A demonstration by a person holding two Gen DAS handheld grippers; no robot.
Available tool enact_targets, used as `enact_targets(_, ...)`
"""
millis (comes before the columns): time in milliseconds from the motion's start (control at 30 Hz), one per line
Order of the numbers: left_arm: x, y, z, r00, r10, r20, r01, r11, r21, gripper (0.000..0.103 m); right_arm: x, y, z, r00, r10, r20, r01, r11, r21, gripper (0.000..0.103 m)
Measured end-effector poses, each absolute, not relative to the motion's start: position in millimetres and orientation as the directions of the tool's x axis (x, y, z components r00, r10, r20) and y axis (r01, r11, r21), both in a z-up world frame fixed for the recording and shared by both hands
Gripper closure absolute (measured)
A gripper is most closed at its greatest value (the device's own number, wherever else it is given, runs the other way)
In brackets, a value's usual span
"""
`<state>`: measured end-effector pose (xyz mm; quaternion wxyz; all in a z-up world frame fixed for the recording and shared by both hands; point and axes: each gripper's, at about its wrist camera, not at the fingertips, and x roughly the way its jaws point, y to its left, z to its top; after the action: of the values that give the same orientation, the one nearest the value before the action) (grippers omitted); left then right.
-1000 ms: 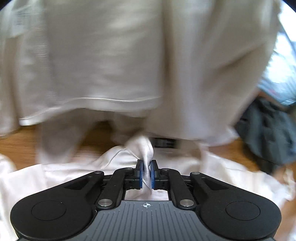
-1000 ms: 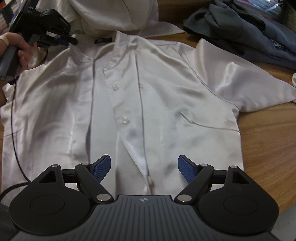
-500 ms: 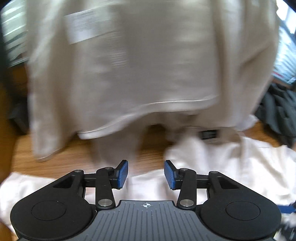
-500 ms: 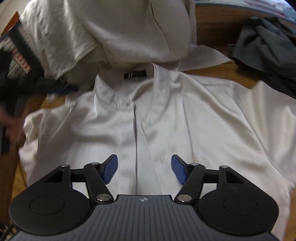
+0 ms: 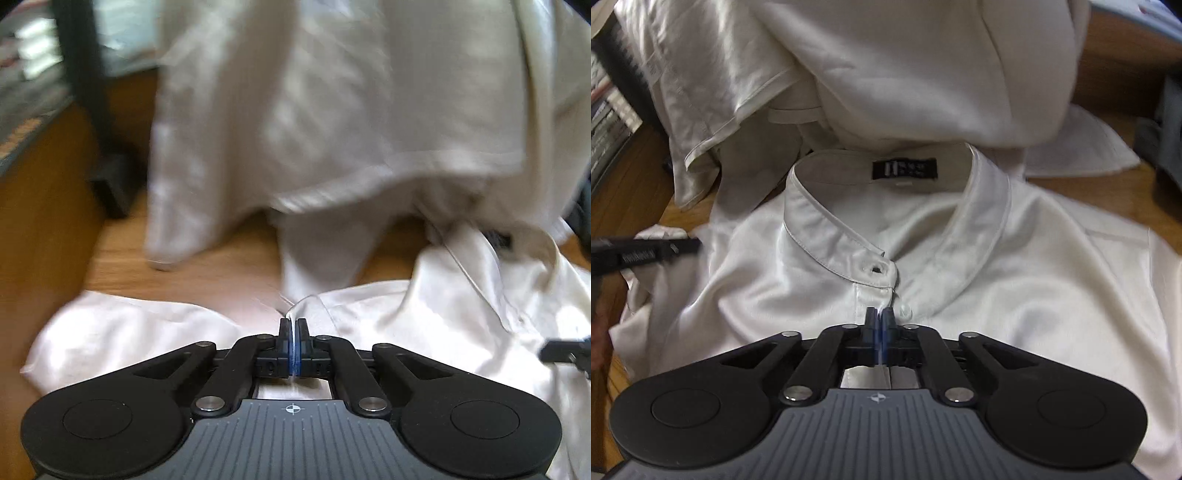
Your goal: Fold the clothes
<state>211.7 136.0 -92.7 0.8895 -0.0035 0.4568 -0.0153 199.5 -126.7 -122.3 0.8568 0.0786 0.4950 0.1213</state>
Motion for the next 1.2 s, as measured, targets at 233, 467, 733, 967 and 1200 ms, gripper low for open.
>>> enact_targets(233,219,162,-93,0.561,0.013,-0.827,-0.083,0.996,-0.041,0.088,194,-118,-120,0.505,0.236,-0.83,-0.143,0.972,0.189,0.098)
enact_targets(467,212,144,-68,0.617,-0.118,-0.778,-0.011,0.987,-0.159,0.061,150,-145,-88,0.552,0.262,-0.792,-0.17,0.965,0.2,0.076)
enact_targets(733,217,62,-69,0.528,-0.413,-0.742,0.299,0.908,-0.292,0.049,50,-190,-78,0.492,0.238,-0.838,-0.117,0.971,0.207,0.075)
enact_targets(967,232,-15,-97,0.376,-0.512,-0.772,0.511,0.81,-0.288,0.044,-21,-202,-91,0.446,0.185,-0.876,-0.023,0.98,0.196,0.064)
enact_targets(1200,244,-56,-121,0.271,-0.53,-0.804,0.613,0.739,-0.28,0.046,-57,-193,-104,0.446,0.058,-0.893,0.068,0.993,0.098,0.064)
